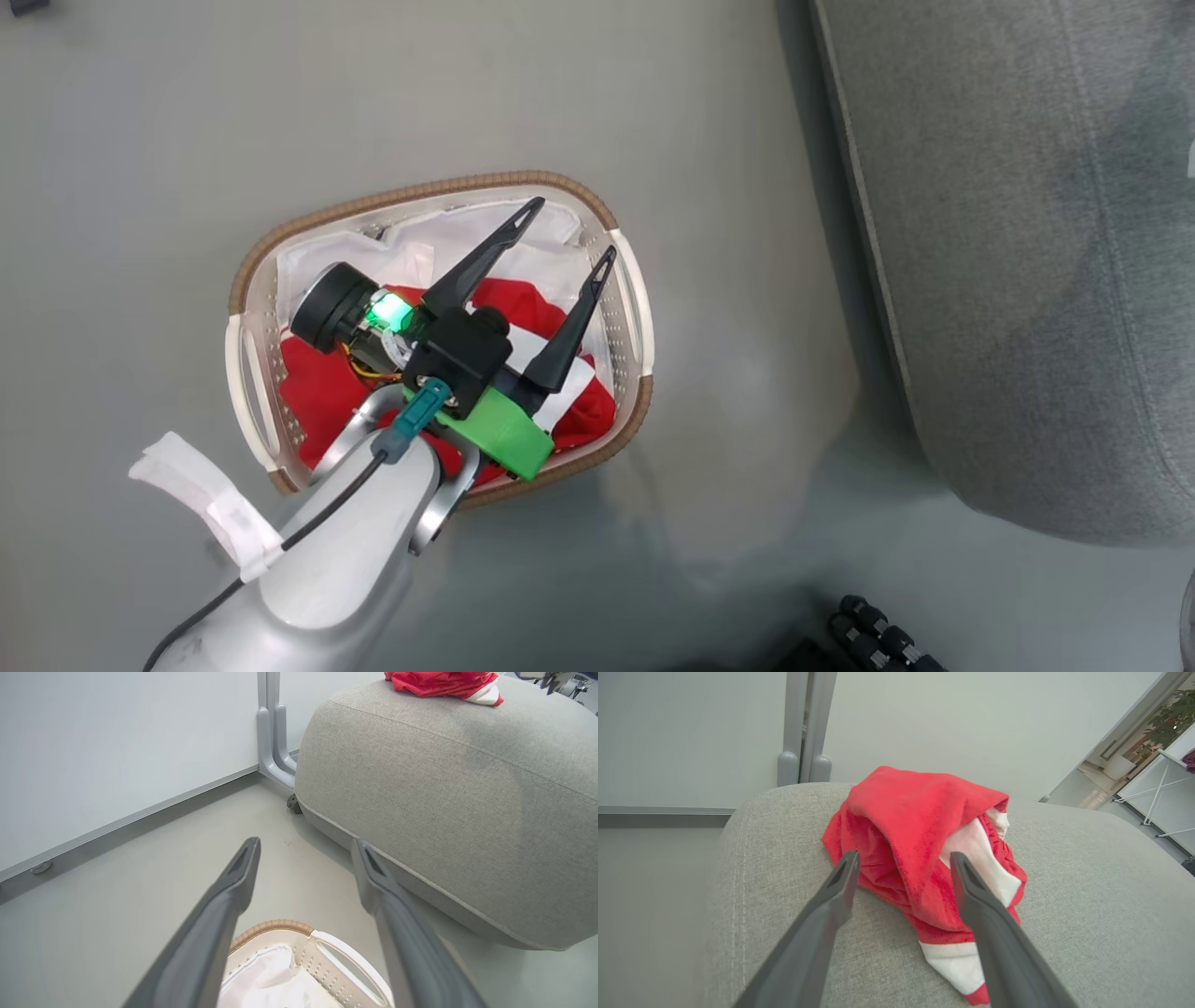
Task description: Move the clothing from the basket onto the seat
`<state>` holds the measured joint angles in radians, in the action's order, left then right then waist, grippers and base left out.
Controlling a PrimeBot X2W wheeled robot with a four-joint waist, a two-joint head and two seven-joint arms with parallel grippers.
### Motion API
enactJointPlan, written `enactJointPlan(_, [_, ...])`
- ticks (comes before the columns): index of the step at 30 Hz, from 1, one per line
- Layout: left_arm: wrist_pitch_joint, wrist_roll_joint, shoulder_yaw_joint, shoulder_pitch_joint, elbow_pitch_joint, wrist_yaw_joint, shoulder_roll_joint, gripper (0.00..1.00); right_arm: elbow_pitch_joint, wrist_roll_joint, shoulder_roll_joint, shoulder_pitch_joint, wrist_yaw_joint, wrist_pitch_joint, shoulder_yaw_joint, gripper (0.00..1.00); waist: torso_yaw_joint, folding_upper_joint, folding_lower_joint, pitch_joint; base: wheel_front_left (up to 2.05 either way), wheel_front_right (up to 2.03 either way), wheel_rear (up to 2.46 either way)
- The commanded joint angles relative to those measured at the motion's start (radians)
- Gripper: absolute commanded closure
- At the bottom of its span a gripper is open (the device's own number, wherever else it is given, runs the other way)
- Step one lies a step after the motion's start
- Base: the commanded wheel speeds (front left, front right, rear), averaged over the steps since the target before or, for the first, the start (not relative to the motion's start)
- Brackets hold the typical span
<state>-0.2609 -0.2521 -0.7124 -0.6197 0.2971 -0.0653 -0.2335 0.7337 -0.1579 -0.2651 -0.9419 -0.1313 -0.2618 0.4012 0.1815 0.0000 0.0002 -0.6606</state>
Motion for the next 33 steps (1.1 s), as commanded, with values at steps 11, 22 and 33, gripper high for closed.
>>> enactJointPlan(11, [-0.005,-0.064,0.134,0.101,-0.019,0.025,0.031,0.0,-0.116,0.077,0.016,0.13,0.001,-0.005,-0.083,0.0,-0.033,0.0,-0.0002,0.251,0.0,0.0,0.0])
enactJointPlan(22, [-0.004,-0.085,0.35,0.286,-0.024,0.025,0.077,0.0,-0.183,0.139,0.137,0.276,0.001,-0.005,-0.181,0.0,-0.128,0.0,-0.0002,0.421,0.0,0.0,0.0])
enactJointPlan(33, [-0.004,-0.057,0.523,0.477,-0.028,0.021,0.139,0.0,-0.317,0.211,0.211,0.57,0.001,-0.005,-0.243,0.0,-0.198,0.0,-0.0002,0.539,0.0,0.0,0.0])
